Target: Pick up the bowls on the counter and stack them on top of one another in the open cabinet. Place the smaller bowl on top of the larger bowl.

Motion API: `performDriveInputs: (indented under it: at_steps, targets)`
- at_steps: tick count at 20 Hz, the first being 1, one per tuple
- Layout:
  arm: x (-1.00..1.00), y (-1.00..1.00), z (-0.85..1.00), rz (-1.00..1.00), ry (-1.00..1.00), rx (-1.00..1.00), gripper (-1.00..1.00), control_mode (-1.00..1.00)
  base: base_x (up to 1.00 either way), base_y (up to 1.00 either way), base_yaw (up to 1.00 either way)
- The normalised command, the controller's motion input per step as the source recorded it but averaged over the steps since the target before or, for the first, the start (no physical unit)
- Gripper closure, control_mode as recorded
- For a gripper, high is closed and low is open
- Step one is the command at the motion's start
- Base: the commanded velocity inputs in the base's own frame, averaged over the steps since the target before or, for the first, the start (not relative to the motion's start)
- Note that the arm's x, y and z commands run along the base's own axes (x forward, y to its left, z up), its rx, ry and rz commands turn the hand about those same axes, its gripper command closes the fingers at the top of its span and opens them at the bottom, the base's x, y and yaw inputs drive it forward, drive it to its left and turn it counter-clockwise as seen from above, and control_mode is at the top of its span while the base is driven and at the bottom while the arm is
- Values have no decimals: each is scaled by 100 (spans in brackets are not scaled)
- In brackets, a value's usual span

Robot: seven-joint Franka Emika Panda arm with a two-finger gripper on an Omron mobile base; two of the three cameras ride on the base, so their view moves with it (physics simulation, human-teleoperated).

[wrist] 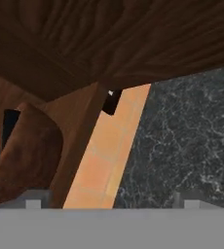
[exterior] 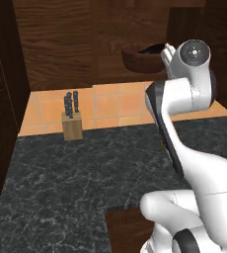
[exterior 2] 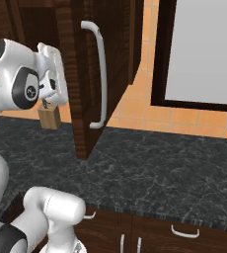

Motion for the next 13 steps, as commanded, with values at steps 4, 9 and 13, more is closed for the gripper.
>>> performDriveInputs:
  at_steps: [4, 9, 13]
  targets:
    - [-100, 0, -100, 0, 0, -20, -100, -100, 0, 0, 0]
    - [-100, 0, -100, 0, 0, -24, -100, -100, 0, 0, 0]
    - [-100, 1, -58, 4, -39, -38, -100, -100, 0, 0, 0]
